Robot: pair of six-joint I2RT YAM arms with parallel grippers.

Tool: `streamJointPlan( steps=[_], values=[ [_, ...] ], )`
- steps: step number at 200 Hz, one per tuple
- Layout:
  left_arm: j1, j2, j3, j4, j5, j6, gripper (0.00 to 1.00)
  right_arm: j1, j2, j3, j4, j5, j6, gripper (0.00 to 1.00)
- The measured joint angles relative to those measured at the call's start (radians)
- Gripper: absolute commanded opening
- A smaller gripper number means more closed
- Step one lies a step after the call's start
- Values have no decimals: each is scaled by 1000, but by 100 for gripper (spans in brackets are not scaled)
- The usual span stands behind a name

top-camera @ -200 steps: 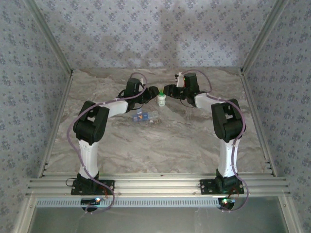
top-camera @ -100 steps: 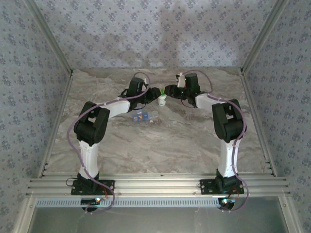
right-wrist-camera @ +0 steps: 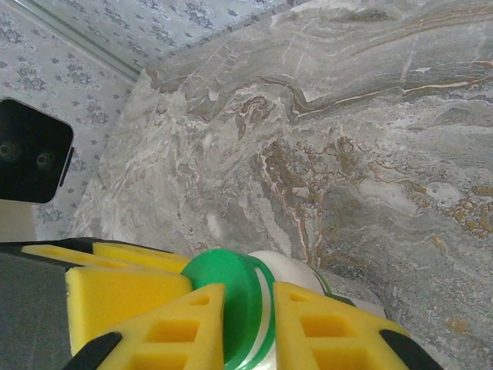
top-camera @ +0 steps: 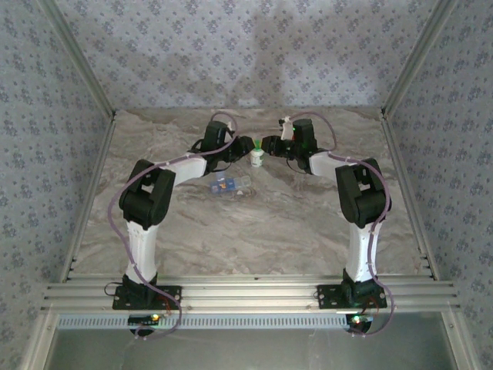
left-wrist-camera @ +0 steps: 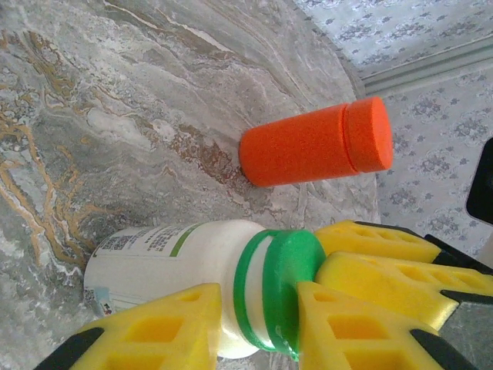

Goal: Sort the pills into containers

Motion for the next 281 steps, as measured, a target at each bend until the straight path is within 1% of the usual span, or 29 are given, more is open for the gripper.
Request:
streamJointPlan(
  steps=[41, 58, 119, 150, 168, 198, 241, 281],
  values=[
    [3, 7, 3, 12, 0, 0, 26, 5, -1, -7, 11, 16, -6, 21],
    [3, 9, -4, 28, 0, 0, 23, 8, -4, -26, 34, 26, -6, 22],
    [3, 8, -33, 78, -1, 0, 20, 31, -21, -53, 64, 96, -30, 24],
    [2, 3, -43, 88, -11, 1, 18, 35, -21, -53, 63, 108, -36, 24],
    [2, -1, -42, 85, -13, 11, 19, 36, -22, -53, 64, 109, -36, 25],
    [-3, -11, -13, 14, -34, 41, 22, 35, -21, -31, 34, 98, -35, 33],
    [4, -11, 80, -144, -57, 81, 23, 35, 0, 75, -119, 75, -24, 33],
    [16, -11, 154, -282, -110, 124, 26, 32, 9, 144, -232, 76, -24, 34]
  ],
)
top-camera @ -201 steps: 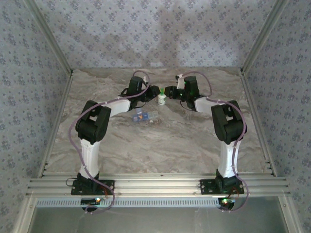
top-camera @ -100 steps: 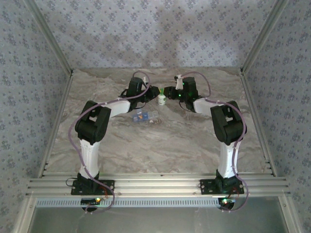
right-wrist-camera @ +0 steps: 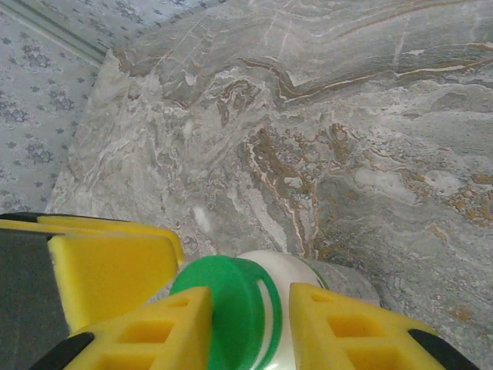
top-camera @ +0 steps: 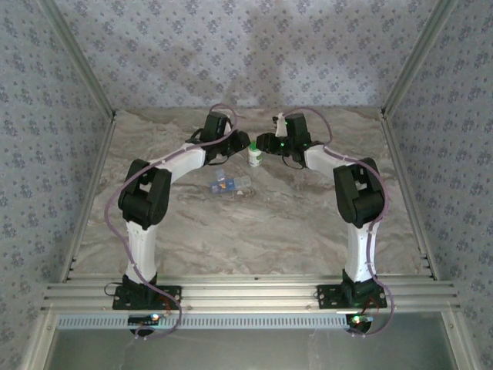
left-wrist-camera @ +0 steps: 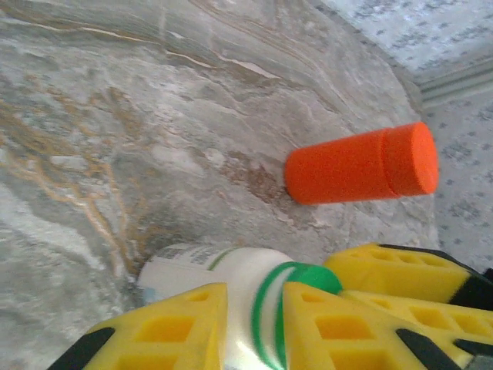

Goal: Sort the pills into containers

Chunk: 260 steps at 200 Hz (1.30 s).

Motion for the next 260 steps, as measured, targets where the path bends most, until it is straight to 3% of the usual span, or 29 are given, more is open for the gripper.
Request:
streamJointPlan(
  steps=[87, 128, 160, 210, 260],
  values=[
    [10, -47, 10, -140, -72, 53, 31, -6, -4, 140, -163, 8, -20, 41],
    [44, -275, -106, -160, -106, 95, 38, 26, -103, 122, -260, 71, -120, 42],
    [139, -437, -287, -146, -97, 125, 38, 125, -217, 52, -318, 159, -231, 42],
    [267, -421, -526, -129, -62, 119, 37, 249, -206, -8, -360, 274, -330, 30],
    [275, -372, -529, -83, -16, 103, 36, 287, -69, 12, -387, 376, -392, 14]
  ],
)
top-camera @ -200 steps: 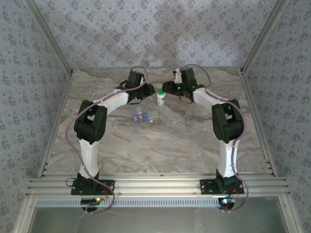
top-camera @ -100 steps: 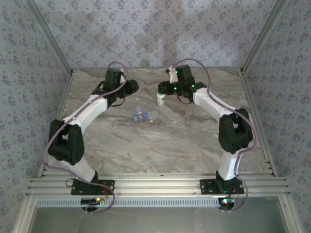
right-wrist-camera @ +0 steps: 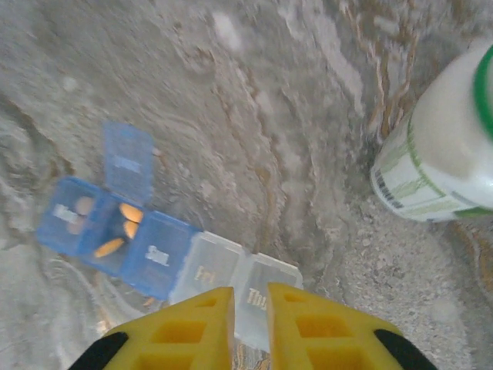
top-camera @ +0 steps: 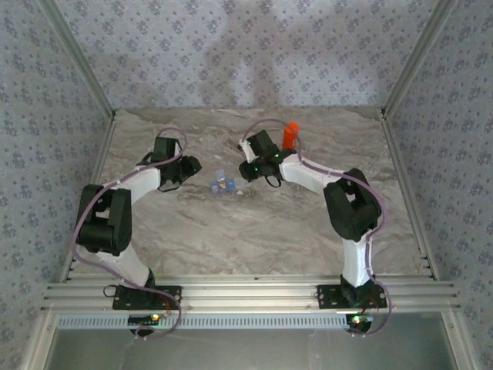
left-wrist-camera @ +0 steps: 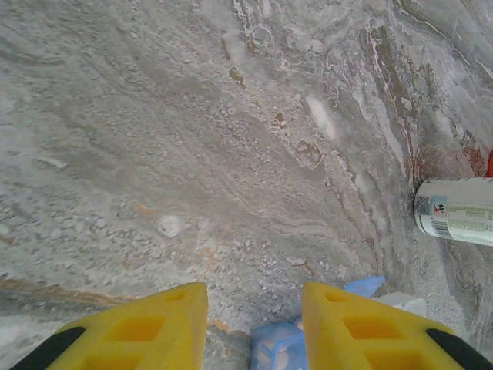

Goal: Sort the pills into containers

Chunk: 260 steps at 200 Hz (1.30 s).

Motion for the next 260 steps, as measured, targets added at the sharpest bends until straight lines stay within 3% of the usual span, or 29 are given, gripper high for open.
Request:
streamJointPlan(
  steps=[33, 132, 260],
  values=[
    [0, 64, 27, 22, 24, -10, 36, 10, 53, 25, -23, 38, -14, 10],
    [-14, 232, 166, 45, 78, -18, 36, 15, 123, 79, -41, 54, -29, 10],
    [-58, 292, 194, 51, 100, -18, 35, 41, 117, 80, -57, 30, -31, 10]
  ],
)
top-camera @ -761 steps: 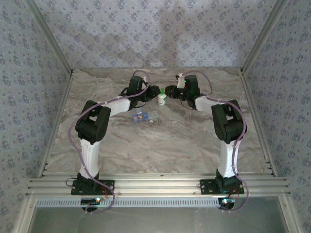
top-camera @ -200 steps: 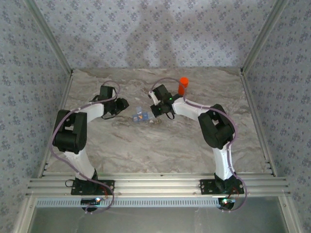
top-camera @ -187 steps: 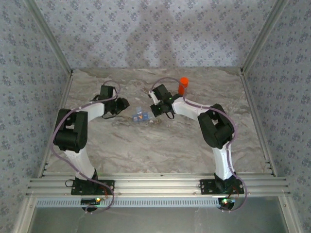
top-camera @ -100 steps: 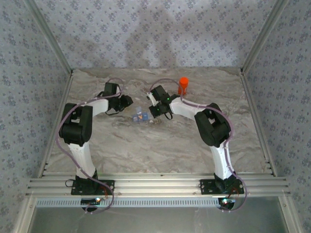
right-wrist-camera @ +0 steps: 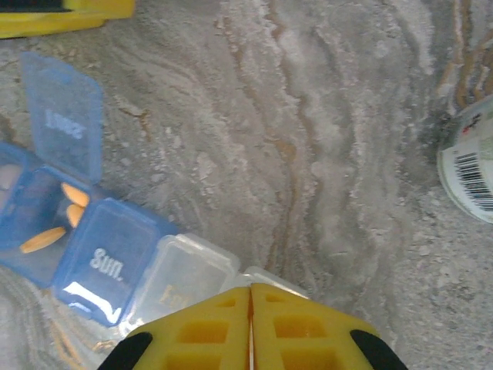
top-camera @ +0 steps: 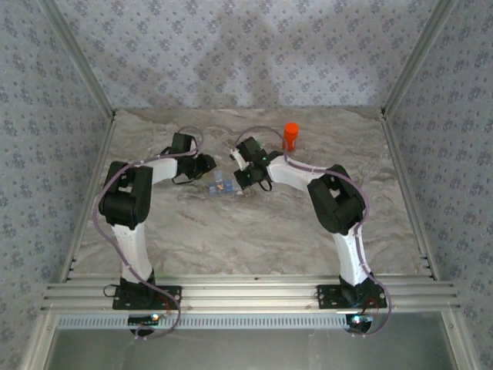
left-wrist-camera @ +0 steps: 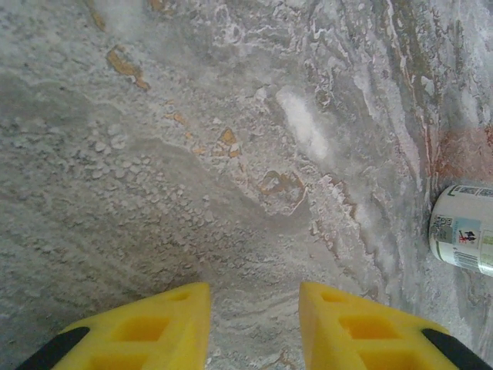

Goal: Sort the pills into containers

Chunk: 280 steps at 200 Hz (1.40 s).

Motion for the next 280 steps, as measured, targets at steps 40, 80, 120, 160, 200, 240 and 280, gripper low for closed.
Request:
streamJointPlan(
  steps=[40, 80, 120, 160, 200, 240, 280],
  values=[
    [-9, 0, 3, 0, 1, 0, 33, 3, -9, -3, -2, -33, 0, 10],
    [-19, 0, 3, -2, 24, 0, 26, 3, -9, -19, -3, -34, 1, 10],
    [-22, -25, -1, -8, 56, 1, 22, 0, -9, -22, -2, -34, 1, 10],
    [-23, -88, -20, -11, 95, 2, 22, -7, -9, -24, 1, -41, 8, 10],
    [-32, -124, -46, -11, 109, 8, 22, -14, -9, -30, 13, -45, 23, 11],
    [-34, -124, -66, -10, 112, 13, 26, -14, -9, -30, 14, -45, 27, 11],
    [-13, -124, -66, -5, 135, 31, 29, -16, -9, -34, 20, -51, 30, 11]
  ],
)
